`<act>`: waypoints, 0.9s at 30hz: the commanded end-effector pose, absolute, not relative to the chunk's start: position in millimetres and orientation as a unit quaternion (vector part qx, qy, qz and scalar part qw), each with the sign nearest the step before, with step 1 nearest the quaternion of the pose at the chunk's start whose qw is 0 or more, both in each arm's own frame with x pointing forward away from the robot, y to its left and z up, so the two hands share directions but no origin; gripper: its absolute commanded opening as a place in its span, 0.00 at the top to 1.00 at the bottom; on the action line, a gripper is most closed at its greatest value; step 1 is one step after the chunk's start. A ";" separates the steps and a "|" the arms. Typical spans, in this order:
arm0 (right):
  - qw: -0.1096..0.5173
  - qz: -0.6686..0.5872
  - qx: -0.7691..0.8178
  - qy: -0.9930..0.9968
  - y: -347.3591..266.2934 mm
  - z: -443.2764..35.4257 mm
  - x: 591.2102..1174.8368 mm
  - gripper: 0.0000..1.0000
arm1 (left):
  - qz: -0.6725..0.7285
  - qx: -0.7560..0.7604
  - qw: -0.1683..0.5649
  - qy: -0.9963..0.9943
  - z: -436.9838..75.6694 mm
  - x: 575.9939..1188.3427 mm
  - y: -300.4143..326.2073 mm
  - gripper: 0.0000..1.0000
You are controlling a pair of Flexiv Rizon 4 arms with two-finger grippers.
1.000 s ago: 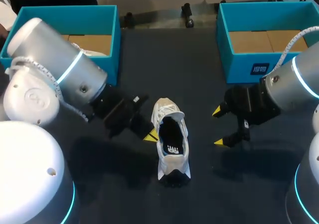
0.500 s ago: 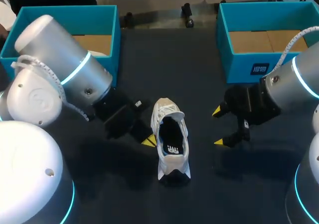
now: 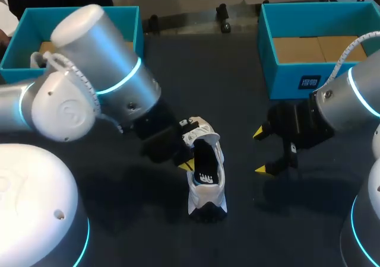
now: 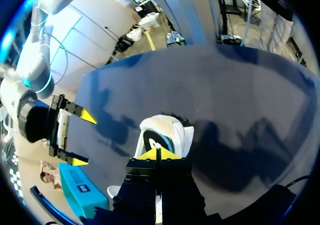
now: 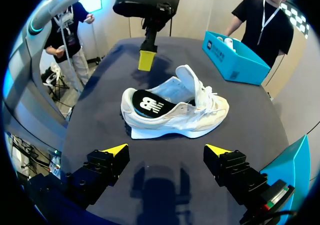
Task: Take the shoe out of the shoebox, open the shoe tongue, remove and reinsert the insole, then place the shoe into the shoebox
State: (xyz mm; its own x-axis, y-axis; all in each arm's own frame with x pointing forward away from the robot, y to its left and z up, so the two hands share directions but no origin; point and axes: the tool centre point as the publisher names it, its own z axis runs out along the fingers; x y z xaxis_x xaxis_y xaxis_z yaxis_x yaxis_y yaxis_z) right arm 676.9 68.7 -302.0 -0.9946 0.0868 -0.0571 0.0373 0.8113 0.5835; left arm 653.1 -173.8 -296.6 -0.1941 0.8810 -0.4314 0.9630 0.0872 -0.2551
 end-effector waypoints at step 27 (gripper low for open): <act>0.042 0.306 0.033 0.951 68.2 -302.2 675.3 0.00 | -0.166 0.672 0.020 0.722 -360.8 653.3 -198.1 1.00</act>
